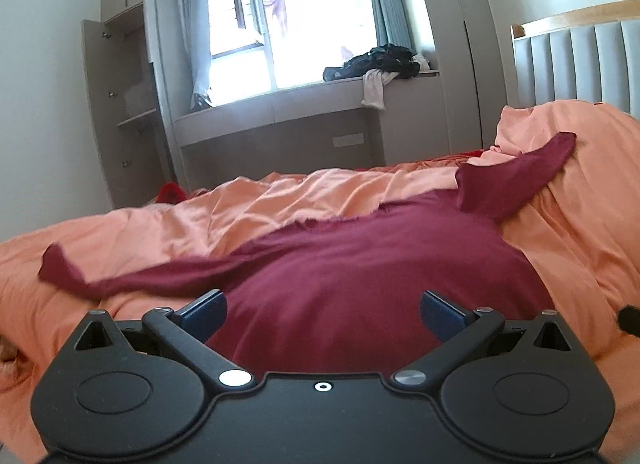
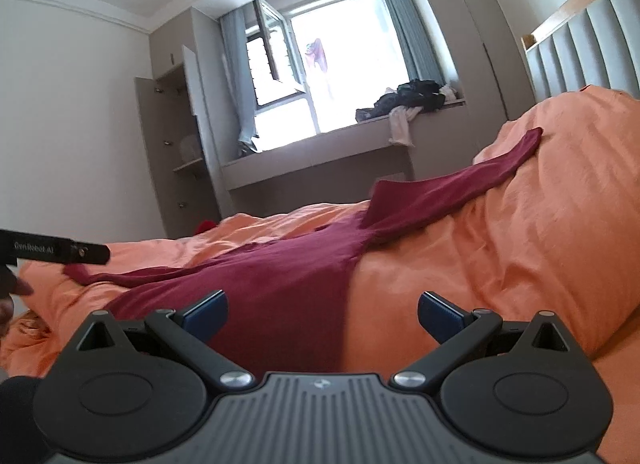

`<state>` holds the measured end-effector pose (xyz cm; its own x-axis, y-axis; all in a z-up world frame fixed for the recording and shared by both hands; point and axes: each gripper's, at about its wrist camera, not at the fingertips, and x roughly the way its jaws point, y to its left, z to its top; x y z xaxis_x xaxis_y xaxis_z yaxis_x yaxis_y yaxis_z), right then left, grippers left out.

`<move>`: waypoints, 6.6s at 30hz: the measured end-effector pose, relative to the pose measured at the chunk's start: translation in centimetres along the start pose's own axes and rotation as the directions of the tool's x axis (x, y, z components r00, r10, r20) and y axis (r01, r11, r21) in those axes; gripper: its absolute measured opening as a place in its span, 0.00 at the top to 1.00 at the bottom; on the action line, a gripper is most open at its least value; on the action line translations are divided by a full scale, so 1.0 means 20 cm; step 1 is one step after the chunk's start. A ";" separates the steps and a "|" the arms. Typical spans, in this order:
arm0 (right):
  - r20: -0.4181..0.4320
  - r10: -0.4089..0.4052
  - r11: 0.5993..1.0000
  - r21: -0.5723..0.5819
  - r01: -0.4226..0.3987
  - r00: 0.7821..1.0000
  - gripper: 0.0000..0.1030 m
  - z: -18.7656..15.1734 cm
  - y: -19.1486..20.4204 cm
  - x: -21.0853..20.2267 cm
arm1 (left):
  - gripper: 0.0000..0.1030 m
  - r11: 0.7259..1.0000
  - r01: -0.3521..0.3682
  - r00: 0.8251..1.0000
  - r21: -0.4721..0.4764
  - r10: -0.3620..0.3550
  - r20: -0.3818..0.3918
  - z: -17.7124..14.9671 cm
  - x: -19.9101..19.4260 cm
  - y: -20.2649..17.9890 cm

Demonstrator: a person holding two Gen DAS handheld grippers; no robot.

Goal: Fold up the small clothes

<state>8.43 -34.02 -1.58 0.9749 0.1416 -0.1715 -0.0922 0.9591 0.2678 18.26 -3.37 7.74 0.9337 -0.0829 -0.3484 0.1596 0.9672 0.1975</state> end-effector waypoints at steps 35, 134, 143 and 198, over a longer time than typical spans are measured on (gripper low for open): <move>-0.034 -0.641 0.759 0.124 0.640 0.767 0.71 0.82 -1.31 1.62 | 0.00 0.966 -0.103 0.989 -0.238 0.075 -0.127 -0.02 0.91 0.15; -0.179 0.048 0.973 0.230 -0.006 0.983 0.94 0.65 -0.50 1.61 | 0.00 0.936 -0.217 0.959 -0.276 0.152 -0.238 -0.14 0.92 0.45; -0.155 0.020 0.970 0.243 0.019 0.988 0.89 0.51 -0.52 1.61 | 0.00 0.942 -0.207 0.968 -0.264 0.157 -0.196 -0.15 0.88 0.42; 0.281 0.103 0.968 0.194 -0.162 0.954 0.00 0.46 -0.50 1.23 | 0.93 0.971 -0.027 0.970 -0.238 0.084 0.229 0.51 0.69 1.09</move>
<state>35.14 -42.40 0.20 0.9777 0.1646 0.1307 -0.2074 0.8574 0.4710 37.92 14.14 16.51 0.9923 -0.0546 -0.1116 0.0530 0.9985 -0.0166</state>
